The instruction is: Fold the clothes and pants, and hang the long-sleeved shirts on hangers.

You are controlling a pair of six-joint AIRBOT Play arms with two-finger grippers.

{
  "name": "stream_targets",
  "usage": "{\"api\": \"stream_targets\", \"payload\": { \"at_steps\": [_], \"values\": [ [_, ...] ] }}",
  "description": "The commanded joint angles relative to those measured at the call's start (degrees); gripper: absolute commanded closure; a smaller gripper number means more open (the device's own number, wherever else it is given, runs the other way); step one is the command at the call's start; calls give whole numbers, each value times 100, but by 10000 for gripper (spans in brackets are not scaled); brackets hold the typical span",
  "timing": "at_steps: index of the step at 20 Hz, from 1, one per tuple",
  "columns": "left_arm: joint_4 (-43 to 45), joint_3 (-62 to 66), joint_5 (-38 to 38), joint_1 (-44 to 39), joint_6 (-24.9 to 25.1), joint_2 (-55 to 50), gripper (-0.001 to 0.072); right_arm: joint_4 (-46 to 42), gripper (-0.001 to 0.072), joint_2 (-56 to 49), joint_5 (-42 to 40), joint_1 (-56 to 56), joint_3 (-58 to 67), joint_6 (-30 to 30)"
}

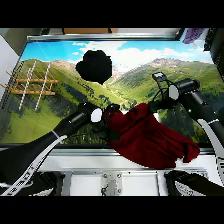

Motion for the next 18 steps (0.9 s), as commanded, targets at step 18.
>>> {"api": "stream_targets", "payload": {
  "at_steps": [18],
  "values": [
    [-114,144,422,20,46,-356,689,575,175,435,-516,929,-1106,2505]
  ]
}}
